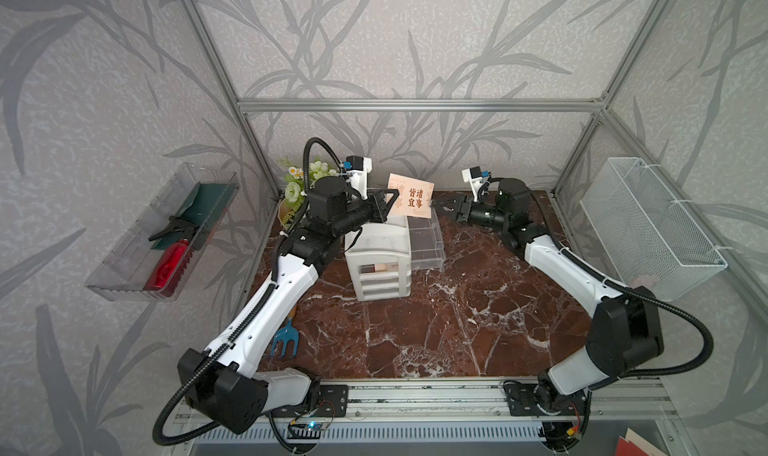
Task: Take the postcards out of the drawer
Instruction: Place the postcard at the center of the board.
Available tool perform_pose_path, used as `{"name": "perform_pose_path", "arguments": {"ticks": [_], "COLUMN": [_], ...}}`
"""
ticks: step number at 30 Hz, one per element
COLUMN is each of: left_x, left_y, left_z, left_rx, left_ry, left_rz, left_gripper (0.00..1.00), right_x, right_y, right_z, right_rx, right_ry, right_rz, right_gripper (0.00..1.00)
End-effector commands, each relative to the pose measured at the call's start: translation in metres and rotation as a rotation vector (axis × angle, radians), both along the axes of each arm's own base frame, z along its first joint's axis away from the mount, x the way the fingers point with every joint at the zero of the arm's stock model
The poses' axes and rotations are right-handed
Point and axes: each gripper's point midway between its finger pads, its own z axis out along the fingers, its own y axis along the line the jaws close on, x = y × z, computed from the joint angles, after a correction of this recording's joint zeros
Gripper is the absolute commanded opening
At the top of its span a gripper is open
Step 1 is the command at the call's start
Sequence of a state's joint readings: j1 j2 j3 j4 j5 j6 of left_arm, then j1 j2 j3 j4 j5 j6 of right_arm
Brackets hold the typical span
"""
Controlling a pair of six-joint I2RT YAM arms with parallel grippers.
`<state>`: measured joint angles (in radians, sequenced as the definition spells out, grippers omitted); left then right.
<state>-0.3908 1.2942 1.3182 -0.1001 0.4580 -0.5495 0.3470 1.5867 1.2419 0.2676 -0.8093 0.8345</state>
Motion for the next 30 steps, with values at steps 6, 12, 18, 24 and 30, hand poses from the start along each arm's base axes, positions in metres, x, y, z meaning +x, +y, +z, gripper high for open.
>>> {"name": "perform_pose_path", "arguments": {"ticks": [6, 12, 18, 24, 30], "left_x": [0.005, 0.011, 0.017, 0.021, 0.023], "left_y": [-0.009, -0.013, -0.009, -0.008, -0.006], "left_z": [0.007, 0.002, -0.006, -0.013, -0.016], "left_rx": [-0.064, -0.072, -0.060, -0.050, -0.046], "left_ry": [-0.017, -0.010, -0.018, -0.009, -0.010], "left_rz": [-0.034, -0.044, -0.007, 0.009, 0.022], "left_gripper": [0.00, 0.00, 0.00, 0.00, 0.00], "right_x": [-0.001, -0.002, -0.008, -0.012, -0.015], "right_y": [0.011, 0.018, 0.017, 0.015, 0.015], "right_z": [0.023, 0.033, 0.041, 0.046, 0.048], "right_rx": [0.127, 0.201, 0.206, 0.187, 0.183], "right_ry": [-0.039, -0.038, -0.050, -0.059, -0.060], "right_rz": [0.058, 0.100, 0.107, 0.099, 0.107], "right_gripper": [0.55, 0.47, 0.36, 0.22, 0.11]}}
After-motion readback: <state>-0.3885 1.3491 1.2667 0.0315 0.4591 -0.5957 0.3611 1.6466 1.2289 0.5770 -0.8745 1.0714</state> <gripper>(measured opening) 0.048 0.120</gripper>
